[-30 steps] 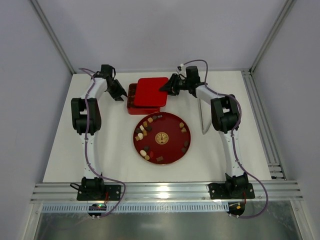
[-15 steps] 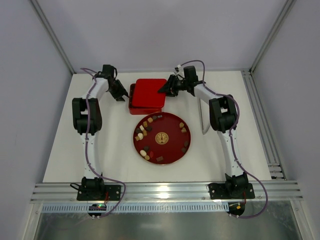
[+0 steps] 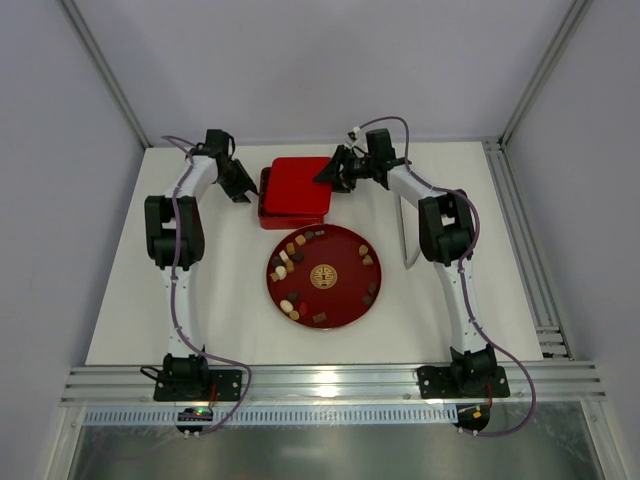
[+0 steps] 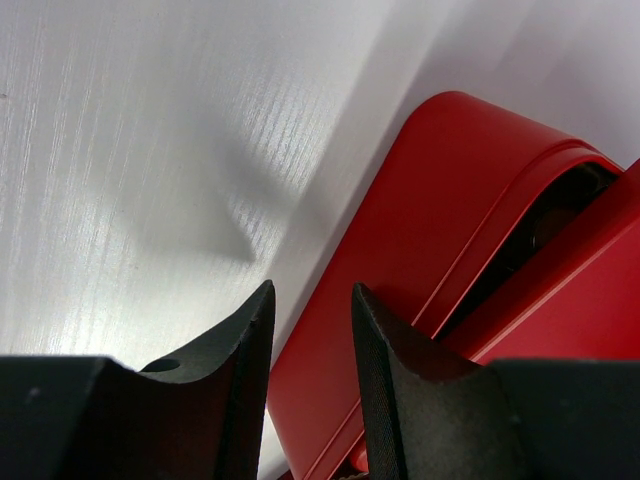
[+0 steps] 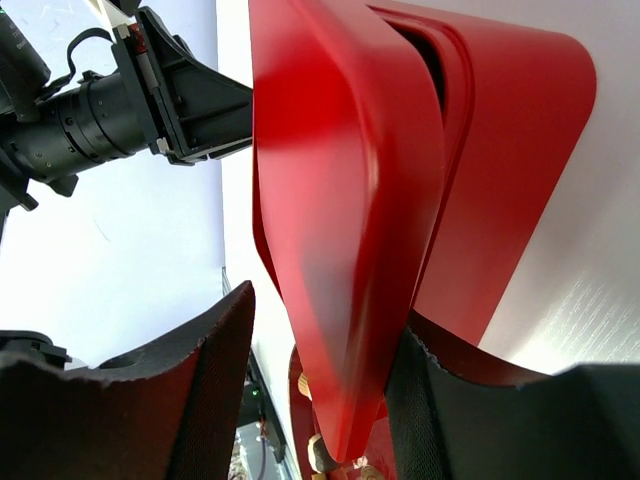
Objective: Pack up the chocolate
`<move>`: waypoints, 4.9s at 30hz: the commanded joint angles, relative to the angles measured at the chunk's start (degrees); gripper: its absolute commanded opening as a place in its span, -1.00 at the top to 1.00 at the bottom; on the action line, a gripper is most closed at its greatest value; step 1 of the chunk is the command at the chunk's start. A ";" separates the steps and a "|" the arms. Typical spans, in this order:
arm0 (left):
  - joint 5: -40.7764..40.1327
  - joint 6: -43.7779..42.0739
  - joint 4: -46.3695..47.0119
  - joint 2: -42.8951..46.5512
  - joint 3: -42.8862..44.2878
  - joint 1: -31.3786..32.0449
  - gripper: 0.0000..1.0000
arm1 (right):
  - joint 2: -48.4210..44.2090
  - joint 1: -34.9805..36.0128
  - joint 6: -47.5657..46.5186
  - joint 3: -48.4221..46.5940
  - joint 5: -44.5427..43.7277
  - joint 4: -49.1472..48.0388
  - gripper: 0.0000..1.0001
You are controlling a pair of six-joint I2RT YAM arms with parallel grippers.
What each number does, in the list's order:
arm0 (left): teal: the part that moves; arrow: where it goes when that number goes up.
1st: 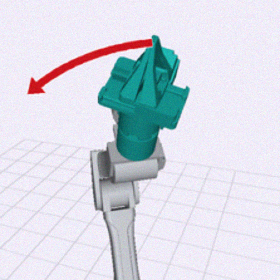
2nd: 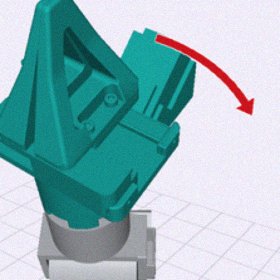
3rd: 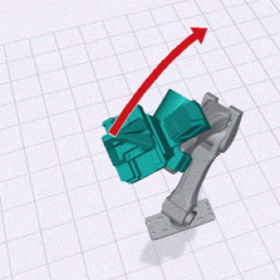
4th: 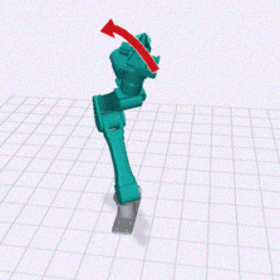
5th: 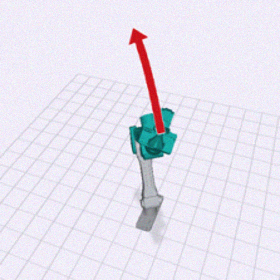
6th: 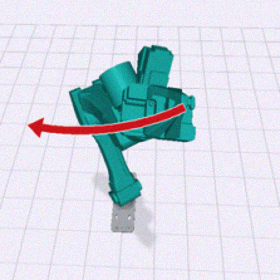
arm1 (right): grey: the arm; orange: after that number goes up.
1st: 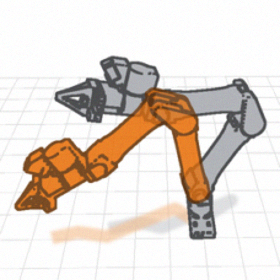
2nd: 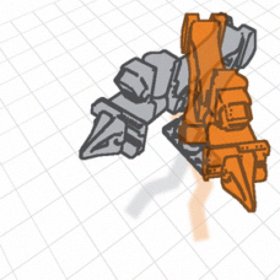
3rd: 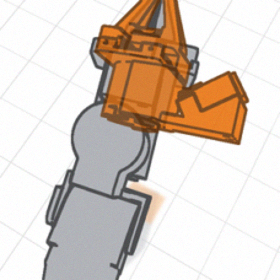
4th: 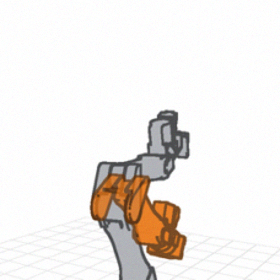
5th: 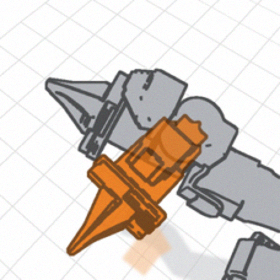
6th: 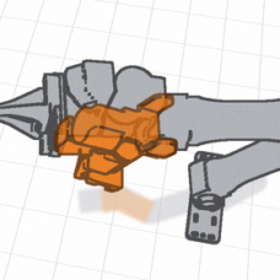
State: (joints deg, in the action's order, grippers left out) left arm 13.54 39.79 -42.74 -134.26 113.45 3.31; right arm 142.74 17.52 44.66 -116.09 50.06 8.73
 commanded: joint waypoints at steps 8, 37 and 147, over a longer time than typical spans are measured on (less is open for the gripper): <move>1.05 -1.12 -0.50 -0.30 2.48 0.29 0.26 | -3.60 -0.20 -3.18 1.56 -2.78 3.40 -0.08; 1.14 -1.47 -0.59 -0.92 3.01 0.29 0.26 | -8.79 -1.70 -3.97 7.64 -3.66 2.69 -0.08; -2.64 0.99 -0.32 -0.66 -1.39 2.23 0.50 | -15.11 12.01 -29.72 4.38 -34.33 20.71 0.01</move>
State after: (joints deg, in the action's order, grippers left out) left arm 12.69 39.94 -41.76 -136.33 113.84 4.56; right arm 131.44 27.94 16.32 -113.36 16.25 30.33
